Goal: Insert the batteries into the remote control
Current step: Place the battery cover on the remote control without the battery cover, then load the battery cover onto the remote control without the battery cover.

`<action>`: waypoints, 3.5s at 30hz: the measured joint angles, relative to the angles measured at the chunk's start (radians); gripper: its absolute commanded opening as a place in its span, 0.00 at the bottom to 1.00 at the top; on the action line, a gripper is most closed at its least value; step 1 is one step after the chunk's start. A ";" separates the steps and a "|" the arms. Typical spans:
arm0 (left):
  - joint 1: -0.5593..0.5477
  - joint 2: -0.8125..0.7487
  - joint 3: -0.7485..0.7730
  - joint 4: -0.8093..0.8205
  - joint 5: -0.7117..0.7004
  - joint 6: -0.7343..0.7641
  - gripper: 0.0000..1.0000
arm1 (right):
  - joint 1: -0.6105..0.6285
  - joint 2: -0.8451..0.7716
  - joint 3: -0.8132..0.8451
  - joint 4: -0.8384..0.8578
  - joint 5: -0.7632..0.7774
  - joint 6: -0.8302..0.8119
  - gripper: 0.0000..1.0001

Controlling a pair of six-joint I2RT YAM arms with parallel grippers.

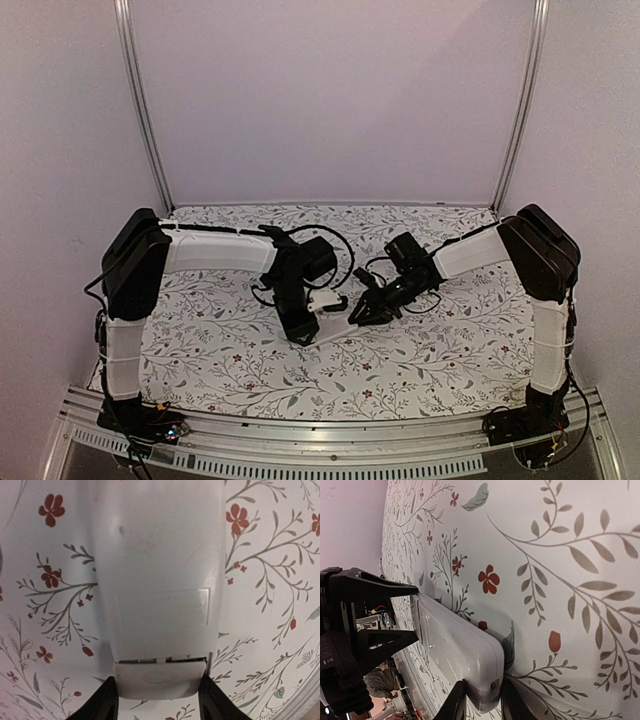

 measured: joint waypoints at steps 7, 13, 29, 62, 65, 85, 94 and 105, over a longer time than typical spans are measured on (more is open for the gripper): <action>-0.004 0.000 0.005 -0.011 -0.002 0.002 0.55 | 0.004 0.000 0.000 0.000 0.000 0.000 0.23; -0.010 0.001 0.025 -0.018 0.006 0.007 0.58 | 0.010 0.000 -0.001 -0.001 -0.003 0.000 0.23; 0.002 -0.066 0.004 0.031 -0.011 -0.018 1.00 | 0.012 -0.003 -0.010 0.000 -0.008 0.000 0.23; 0.273 -0.445 -0.649 0.829 0.224 -0.690 0.86 | 0.051 -0.332 -0.151 -0.226 0.126 -0.125 0.92; 0.276 -0.441 -0.675 0.864 0.238 -0.726 0.85 | 0.051 -0.389 -0.102 -0.234 0.230 -0.195 0.99; 0.305 -0.568 -0.792 0.947 0.186 -0.785 0.74 | 0.070 -0.339 0.198 -0.111 0.338 -0.586 0.99; 0.299 -0.514 -0.810 0.964 0.214 -0.837 0.58 | 0.191 -0.148 0.224 -0.282 0.351 -0.808 0.94; 0.235 -0.385 -0.764 0.986 0.240 -0.904 0.48 | 0.281 0.017 0.298 -0.385 0.473 -0.946 0.88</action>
